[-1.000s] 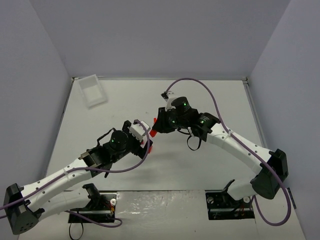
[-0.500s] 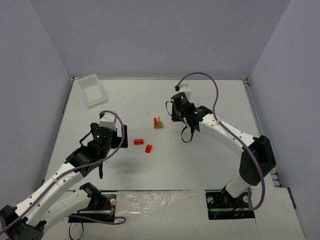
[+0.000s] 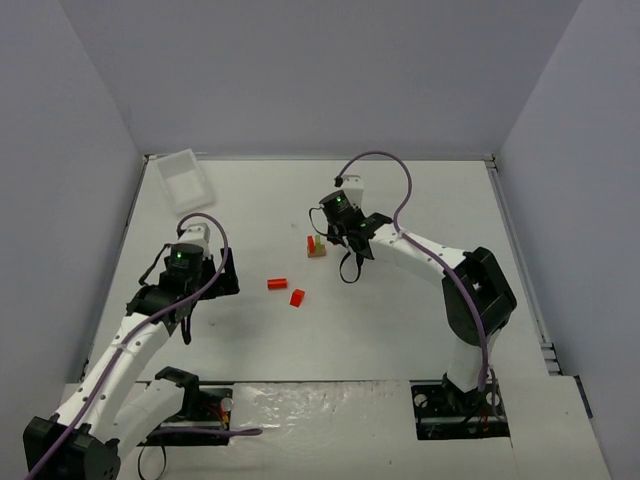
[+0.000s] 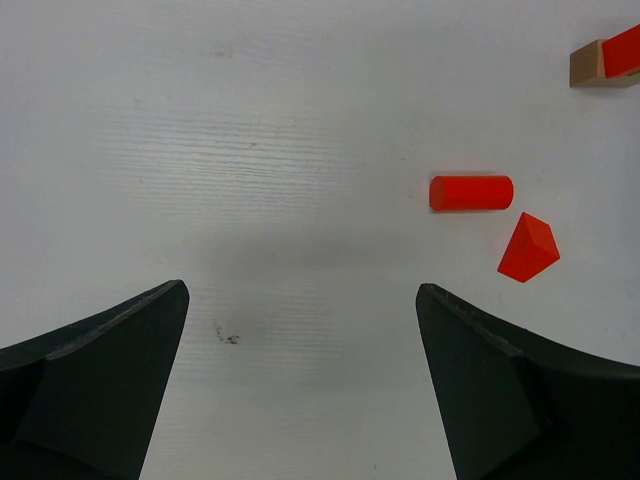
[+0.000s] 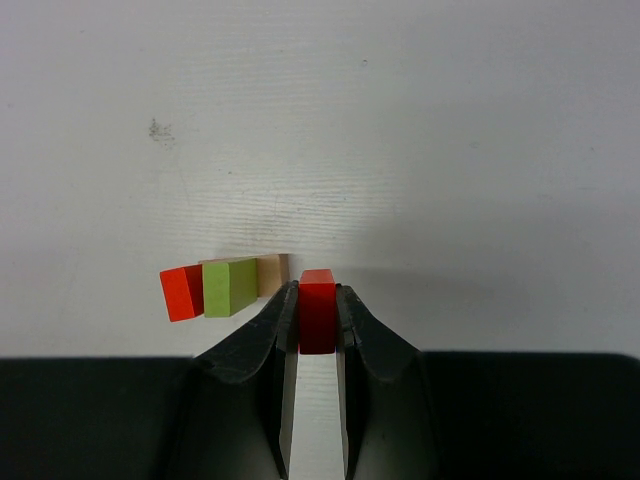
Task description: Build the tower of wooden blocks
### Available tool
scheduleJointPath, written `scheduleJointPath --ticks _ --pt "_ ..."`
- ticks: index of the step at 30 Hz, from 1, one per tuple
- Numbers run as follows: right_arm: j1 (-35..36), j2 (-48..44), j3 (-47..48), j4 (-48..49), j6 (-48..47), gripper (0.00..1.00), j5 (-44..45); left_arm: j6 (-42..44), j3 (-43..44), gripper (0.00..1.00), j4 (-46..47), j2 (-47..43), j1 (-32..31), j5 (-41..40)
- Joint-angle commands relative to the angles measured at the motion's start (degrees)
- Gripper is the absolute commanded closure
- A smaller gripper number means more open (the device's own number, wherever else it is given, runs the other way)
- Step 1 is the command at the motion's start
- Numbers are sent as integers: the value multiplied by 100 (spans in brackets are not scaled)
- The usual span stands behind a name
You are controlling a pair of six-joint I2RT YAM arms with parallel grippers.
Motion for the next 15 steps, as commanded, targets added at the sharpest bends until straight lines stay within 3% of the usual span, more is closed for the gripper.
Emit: scheduleJointPath --ticks 1,15 --pt "136 63 275 545 225 100 353 84 72 3 314 5 41 182" --pt "214 311 263 732 289 100 329 136 37 3 420 14 41 191"
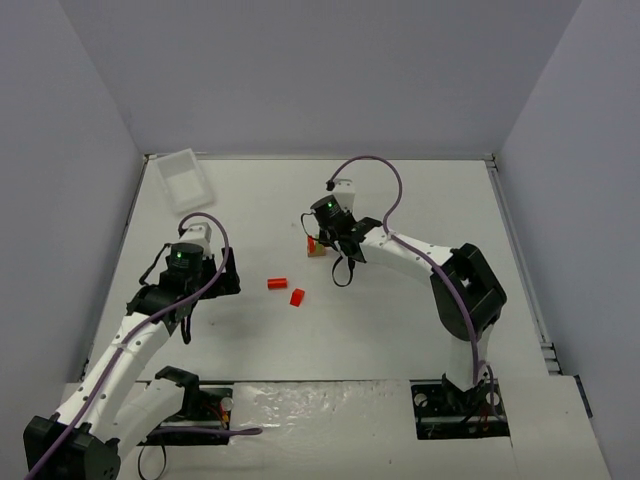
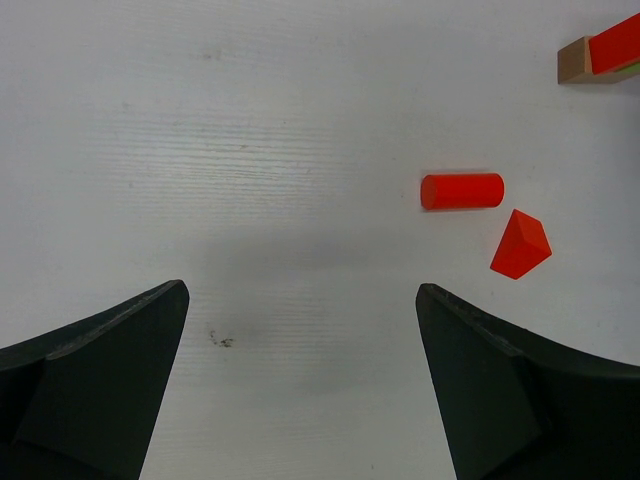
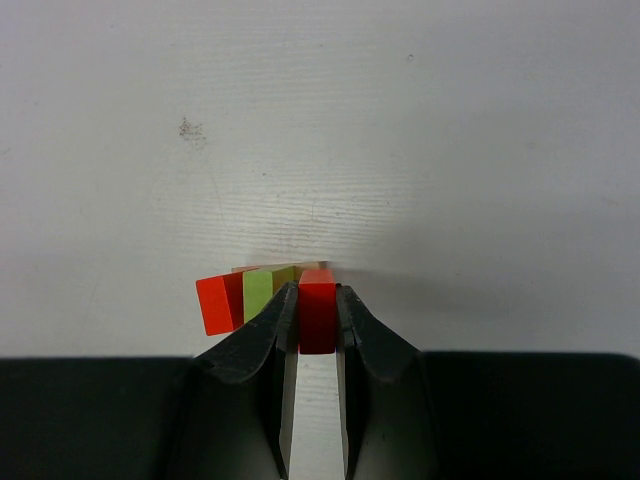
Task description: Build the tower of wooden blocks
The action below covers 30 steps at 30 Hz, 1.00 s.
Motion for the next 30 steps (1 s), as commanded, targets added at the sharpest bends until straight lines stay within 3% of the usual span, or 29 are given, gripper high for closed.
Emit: scheduleJointPath --ticks 1,30 --pt "36 9 258 333 97 100 260 94 68 3 347 16 41 56" --pt "90 237 364 355 40 99 115 160 51 3 443 131 41 103"
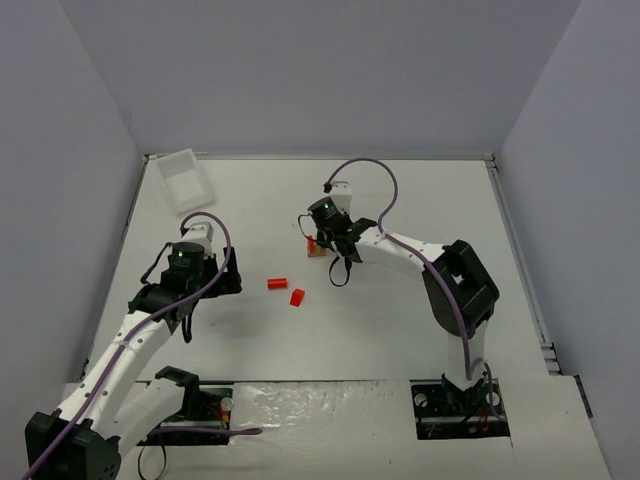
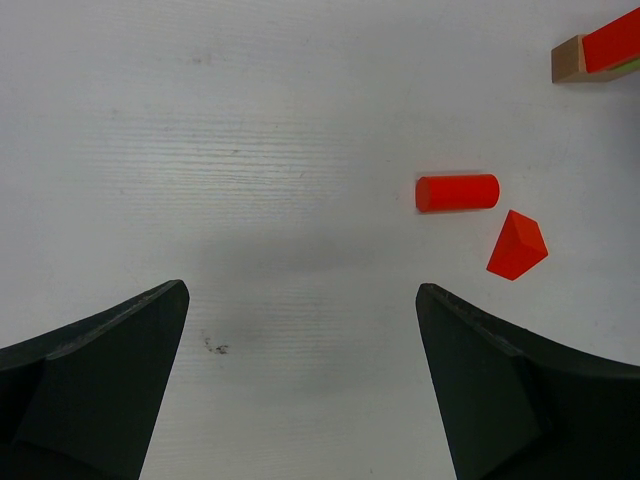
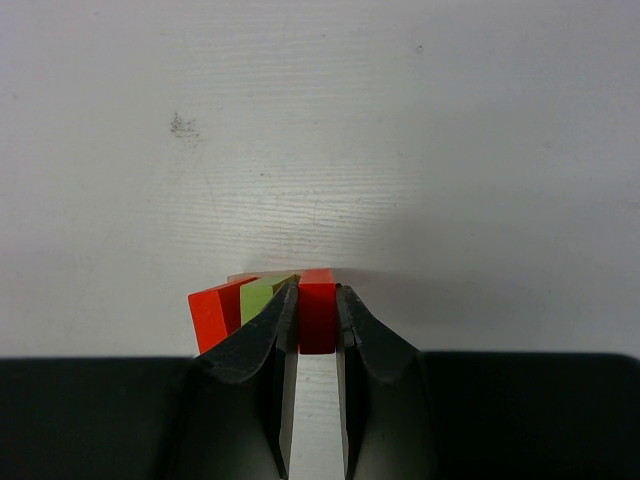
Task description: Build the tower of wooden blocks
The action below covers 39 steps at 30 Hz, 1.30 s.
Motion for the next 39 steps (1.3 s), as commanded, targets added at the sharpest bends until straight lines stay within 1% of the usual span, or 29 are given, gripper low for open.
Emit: scheduleJointPath --ticks 1,9,12,16,39 --pt "75 -39 275 248 54 99 118 116 78 3 309 45 41 29" --pt "90 -48 261 257 60 96 113 117 67 3 326 62 33 26" --pt "90 -48 262 257 60 92 121 125 75 3 326 54 41 34" --pt "92 -64 261 248 51 89 120 125 75 3 337 54 41 34" --pt "125 -168 199 251 42 84 121 133 66 3 344 89 41 175"
